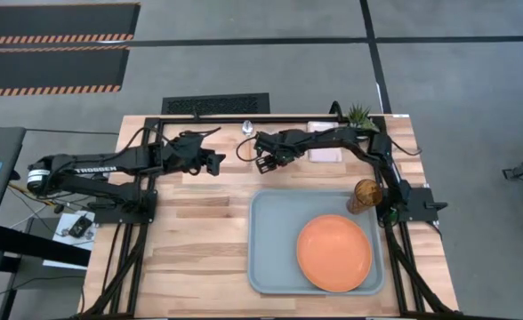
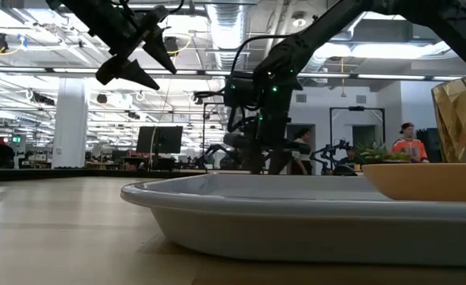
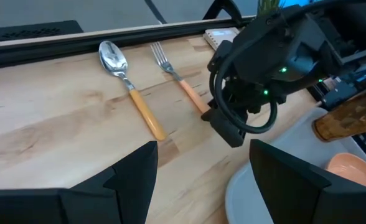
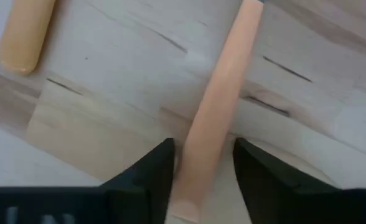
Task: Pick and place plate/cup/fork/spoon on tray
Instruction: Put the orange fork on top of the gray serving tray, beside the left side of the orange plate, then put the orange spoon on the gray serving tray, beside the orange fork
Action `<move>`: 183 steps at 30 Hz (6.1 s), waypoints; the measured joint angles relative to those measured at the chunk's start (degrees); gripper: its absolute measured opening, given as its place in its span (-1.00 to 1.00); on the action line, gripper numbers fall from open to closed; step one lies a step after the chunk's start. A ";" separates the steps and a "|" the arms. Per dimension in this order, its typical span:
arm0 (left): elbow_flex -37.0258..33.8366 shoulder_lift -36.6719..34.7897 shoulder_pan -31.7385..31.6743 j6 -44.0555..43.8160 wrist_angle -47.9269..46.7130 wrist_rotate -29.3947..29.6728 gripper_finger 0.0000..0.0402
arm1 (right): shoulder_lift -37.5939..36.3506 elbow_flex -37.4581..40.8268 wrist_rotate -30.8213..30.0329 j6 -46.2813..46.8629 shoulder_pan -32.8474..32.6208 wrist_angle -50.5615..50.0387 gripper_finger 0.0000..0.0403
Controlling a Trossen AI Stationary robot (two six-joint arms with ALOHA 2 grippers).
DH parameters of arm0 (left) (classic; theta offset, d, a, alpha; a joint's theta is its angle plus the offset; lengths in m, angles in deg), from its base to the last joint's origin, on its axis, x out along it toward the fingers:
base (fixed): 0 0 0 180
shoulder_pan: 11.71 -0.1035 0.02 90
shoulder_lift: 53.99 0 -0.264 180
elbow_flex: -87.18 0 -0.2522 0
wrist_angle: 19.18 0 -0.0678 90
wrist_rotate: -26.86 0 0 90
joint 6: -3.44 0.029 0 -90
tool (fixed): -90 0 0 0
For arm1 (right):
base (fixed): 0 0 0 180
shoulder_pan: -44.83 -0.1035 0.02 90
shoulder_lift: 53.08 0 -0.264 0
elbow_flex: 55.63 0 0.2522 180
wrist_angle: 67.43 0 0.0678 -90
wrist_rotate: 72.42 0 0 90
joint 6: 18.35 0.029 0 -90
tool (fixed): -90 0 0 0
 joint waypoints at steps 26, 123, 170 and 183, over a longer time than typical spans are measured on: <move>0.41 -0.02 -4.09 3.87 0.18 -7.41 0.20 | -12.14 0.52 2.96 5.73 -2.55 -10.81 -0.75; 2.21 -0.04 -4.56 10.03 1.40 -19.20 0.20 | -0.78 -6.75 3.40 70.62 -47.15 -7.14 -0.17; 2.22 6.91 -24.64 12.95 3.79 -26.86 0.20 | -0.96 -7.79 -15.25 12.80 -8.03 13.86 0.14; 2.21 8.72 -26.16 12.56 3.79 -28.05 0.20 | 14.30 -22.58 -13.61 9.96 -6.17 6.96 0.14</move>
